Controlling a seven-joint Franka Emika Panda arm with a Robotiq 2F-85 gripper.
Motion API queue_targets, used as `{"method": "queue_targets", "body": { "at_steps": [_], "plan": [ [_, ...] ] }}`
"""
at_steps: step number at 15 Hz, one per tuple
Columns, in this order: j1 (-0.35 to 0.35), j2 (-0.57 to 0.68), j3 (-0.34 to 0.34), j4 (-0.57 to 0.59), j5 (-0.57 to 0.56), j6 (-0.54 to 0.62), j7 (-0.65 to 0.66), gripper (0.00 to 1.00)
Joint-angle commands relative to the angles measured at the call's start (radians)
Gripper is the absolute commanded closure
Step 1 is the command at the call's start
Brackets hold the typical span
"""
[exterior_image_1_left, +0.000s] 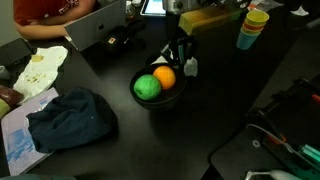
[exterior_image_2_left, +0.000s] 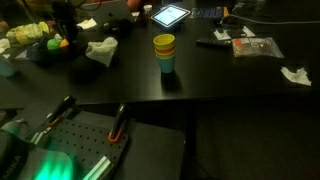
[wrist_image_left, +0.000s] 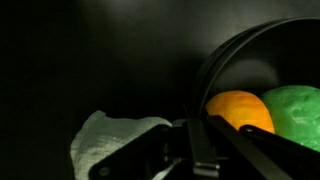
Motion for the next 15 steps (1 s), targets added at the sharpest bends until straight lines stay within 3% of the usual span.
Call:
{"method": "queue_targets", "body": {
  "at_steps": [1,5,10,15],
  "plan": [
    [-0.008,-0.098,-0.032,0.01,-0.046,-0.085,0.057,0.97],
    [-0.033,-0.155,-0.067,0.024,-0.1,-0.128,0.103,0.97],
    [-0.086,-0.172,-0.131,0.026,-0.223,-0.095,0.184,0.97],
    [-0.152,-0.177,-0.193,0.053,-0.256,-0.085,0.259,0.97]
  ]
}}
